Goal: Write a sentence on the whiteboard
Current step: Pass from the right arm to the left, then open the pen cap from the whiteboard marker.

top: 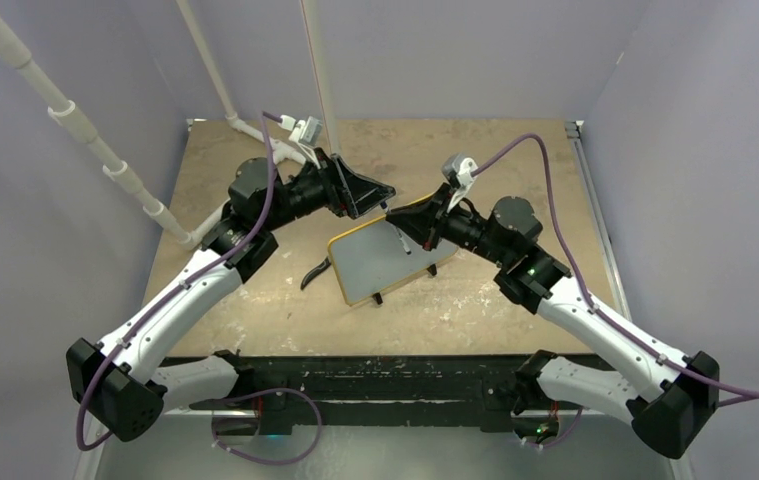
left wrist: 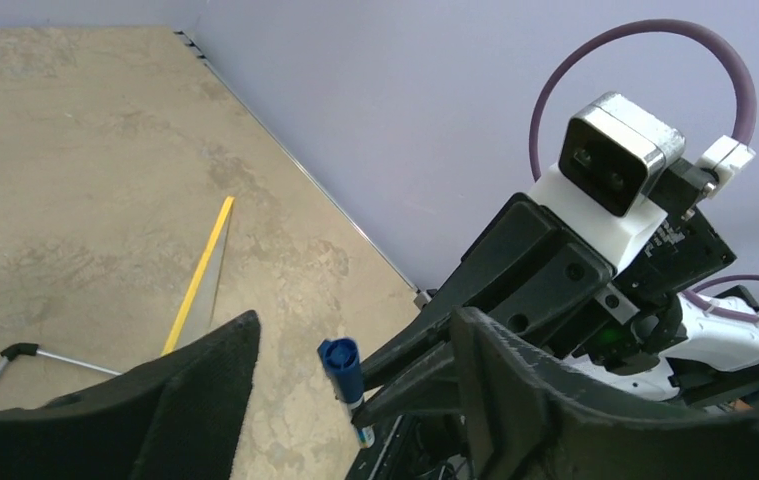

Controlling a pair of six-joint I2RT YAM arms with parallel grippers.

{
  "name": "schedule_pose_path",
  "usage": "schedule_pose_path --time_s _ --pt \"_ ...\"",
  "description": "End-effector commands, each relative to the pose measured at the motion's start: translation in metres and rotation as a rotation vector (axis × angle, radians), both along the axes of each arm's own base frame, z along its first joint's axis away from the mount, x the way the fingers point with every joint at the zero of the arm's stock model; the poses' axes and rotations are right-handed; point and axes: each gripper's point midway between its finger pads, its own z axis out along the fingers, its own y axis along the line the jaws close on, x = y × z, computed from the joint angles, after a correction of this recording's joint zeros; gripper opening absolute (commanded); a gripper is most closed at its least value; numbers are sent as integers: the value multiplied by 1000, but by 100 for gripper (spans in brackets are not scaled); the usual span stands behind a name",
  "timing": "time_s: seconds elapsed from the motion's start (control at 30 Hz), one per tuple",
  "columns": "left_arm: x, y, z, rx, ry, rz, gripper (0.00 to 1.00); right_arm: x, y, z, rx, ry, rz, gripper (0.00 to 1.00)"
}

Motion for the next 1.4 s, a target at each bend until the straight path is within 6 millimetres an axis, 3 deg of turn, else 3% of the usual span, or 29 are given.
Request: schedule_pose_path --time_s 0.0,0.07,0.17,0.33,0.5,0.57,0.6,0.67,0.7,0.83,1.13,1.37 --pt "-2 -4 4 -10 0 -19 62 0 5 24 10 -56 -21 0" --pt "-1 -4 1 -2 10 -14 51 1 6 24 9 -56 -32 0" --pt "1 -3 -5 16 29 -1 49 0 7 25 11 -61 -35 0" --pt "-1 -3 -9 20 51 -2 36 3 8 25 2 -61 -52 0" --pt "1 1 -11 15 74 25 0 6 8 23 0 -53 -67 0" --pt "5 6 -9 -10 95 72 0 8 6 24 13 -45 -88 0" --pt "7 8 -4 -37 98 95 0 10 4 26 27 -38 -104 12" --pt "8 13 6 -108 103 131 0 13 -1 30 78 -15 -144 46" --pt "8 16 14 -148 97 142 0 11 -3 34 112 -13 -146 57" --pt "3 27 40 -280 78 171 0 -7 -5 60 281 -25 -82 79" --pt "-11 45 65 -465 63 176 0 -28 3 74 478 56 66 83" --pt "-19 61 73 -545 33 211 0 -48 13 86 571 77 226 74"
